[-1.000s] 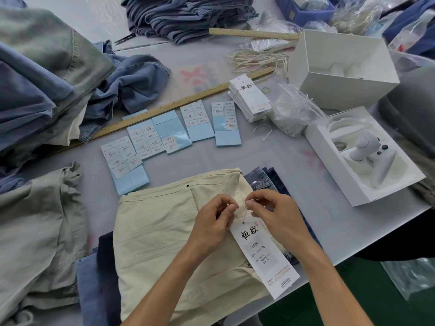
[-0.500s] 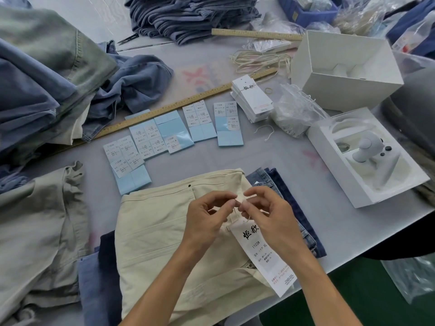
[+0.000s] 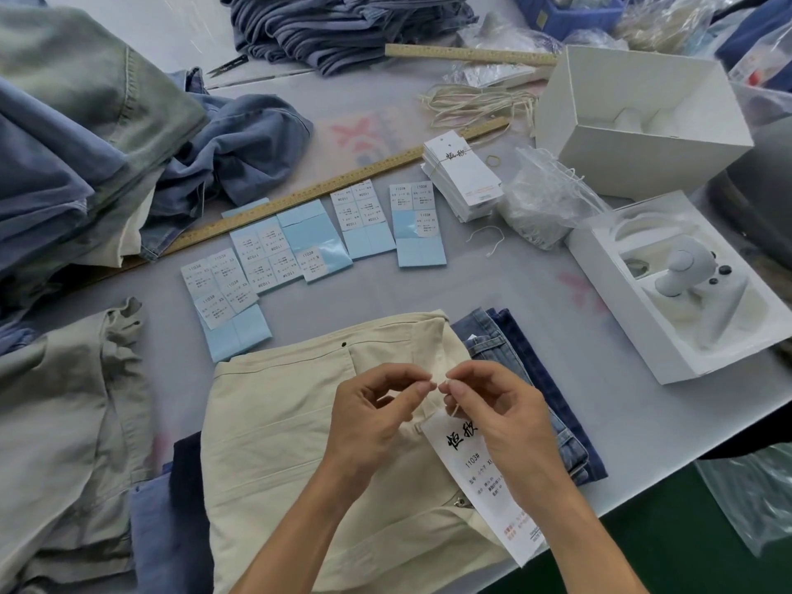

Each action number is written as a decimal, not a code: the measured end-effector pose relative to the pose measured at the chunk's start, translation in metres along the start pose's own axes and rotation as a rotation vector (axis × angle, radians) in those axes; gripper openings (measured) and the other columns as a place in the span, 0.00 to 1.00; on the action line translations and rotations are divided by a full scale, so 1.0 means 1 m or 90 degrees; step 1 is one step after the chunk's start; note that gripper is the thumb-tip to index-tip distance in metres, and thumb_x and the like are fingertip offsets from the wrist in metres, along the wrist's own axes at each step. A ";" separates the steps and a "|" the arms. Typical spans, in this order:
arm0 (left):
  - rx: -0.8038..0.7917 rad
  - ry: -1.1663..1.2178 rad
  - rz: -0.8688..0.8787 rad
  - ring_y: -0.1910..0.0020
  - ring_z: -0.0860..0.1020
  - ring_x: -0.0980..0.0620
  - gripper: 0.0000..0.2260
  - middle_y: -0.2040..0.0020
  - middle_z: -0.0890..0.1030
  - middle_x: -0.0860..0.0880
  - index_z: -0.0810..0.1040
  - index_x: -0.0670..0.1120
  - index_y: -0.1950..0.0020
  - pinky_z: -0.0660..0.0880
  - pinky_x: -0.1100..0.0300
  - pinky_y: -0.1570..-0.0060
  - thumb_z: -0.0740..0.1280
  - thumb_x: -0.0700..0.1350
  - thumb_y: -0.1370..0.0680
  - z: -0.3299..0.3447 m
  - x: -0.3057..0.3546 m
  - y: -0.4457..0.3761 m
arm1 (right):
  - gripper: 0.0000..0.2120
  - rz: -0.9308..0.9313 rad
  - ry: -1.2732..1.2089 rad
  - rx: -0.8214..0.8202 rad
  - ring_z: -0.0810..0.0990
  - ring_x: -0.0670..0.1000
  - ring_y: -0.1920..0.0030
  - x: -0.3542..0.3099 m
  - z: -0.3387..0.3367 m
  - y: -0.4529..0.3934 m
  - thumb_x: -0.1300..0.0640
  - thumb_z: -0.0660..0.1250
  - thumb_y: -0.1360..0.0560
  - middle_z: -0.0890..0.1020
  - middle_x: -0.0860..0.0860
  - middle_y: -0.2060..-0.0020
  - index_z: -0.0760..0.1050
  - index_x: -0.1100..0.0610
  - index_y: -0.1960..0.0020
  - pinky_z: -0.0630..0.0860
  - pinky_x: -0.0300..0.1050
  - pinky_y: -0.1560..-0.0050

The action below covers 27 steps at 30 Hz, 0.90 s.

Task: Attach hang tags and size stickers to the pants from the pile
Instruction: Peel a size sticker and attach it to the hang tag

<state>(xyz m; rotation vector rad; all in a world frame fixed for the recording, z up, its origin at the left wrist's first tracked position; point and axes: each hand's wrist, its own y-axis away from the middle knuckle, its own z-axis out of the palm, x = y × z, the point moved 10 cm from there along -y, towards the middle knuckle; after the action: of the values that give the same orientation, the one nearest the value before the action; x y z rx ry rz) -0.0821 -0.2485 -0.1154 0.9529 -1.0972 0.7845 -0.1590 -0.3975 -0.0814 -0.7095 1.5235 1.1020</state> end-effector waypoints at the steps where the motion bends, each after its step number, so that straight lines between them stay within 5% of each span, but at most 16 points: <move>1: -0.005 -0.003 -0.001 0.59 0.82 0.55 0.04 0.57 0.87 0.46 0.87 0.50 0.54 0.75 0.63 0.60 0.78 0.42 0.26 0.000 -0.002 0.000 | 0.05 0.002 0.001 0.001 0.84 0.56 0.55 0.002 0.001 0.000 0.62 0.72 0.23 0.86 0.55 0.56 0.83 0.53 0.50 0.82 0.47 0.49; 17: -0.036 -0.067 0.051 0.60 0.80 0.56 0.02 0.59 0.84 0.52 0.83 0.52 0.53 0.75 0.49 0.63 0.72 0.44 0.23 0.015 -0.002 0.001 | 0.05 0.034 -0.066 0.028 0.84 0.51 0.58 0.017 0.004 0.003 0.63 0.71 0.23 0.85 0.56 0.57 0.84 0.55 0.50 0.80 0.39 0.54; 27: -0.036 -0.044 0.053 0.62 0.82 0.55 0.04 0.61 0.84 0.51 0.82 0.52 0.54 0.75 0.61 0.65 0.72 0.42 0.22 0.018 -0.003 0.003 | 0.05 0.038 -0.062 0.036 0.85 0.52 0.57 0.023 0.003 0.001 0.63 0.72 0.23 0.86 0.56 0.57 0.83 0.54 0.49 0.81 0.40 0.53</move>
<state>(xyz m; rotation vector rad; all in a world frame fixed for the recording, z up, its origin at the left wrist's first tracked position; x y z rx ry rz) -0.0923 -0.2635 -0.1151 0.8970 -1.2194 0.7897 -0.1645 -0.3919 -0.1034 -0.5660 1.4946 1.1181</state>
